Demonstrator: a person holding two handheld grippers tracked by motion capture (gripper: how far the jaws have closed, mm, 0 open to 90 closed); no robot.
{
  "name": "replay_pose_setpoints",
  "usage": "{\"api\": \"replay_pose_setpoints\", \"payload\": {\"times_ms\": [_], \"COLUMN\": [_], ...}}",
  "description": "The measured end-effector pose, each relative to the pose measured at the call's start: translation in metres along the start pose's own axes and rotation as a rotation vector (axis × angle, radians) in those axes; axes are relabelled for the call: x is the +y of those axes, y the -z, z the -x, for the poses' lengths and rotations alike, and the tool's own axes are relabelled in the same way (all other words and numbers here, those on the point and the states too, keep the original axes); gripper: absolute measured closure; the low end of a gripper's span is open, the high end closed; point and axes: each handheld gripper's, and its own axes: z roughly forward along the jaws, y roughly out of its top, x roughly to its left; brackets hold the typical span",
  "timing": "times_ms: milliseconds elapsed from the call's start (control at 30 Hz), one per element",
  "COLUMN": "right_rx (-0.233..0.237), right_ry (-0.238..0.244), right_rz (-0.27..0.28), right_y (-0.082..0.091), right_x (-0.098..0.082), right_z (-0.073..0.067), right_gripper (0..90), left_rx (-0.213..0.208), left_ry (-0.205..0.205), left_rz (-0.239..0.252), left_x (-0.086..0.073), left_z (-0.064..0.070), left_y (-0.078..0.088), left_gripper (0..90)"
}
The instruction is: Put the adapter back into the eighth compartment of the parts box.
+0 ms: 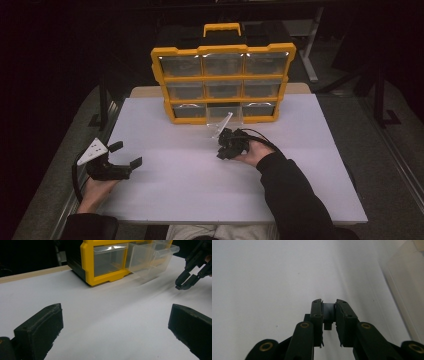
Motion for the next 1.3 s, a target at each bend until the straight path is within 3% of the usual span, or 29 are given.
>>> {"api": "replay_pose_setpoints", "payload": {"times_ms": [1300], "right_rx": [-0.026], "right_ry": [-0.005], "right_rz": [0.05], "right_y": [0.044], "right_x": [-0.007], "right_z": [0.001], "right_gripper": [75.2], "left_rx": [0.002], "left_ry": [0.004], "left_rz": [-0.001], "left_x": [0.0], "left_z": [0.0], "left_y": [0.0], "left_gripper": [0.0]}}
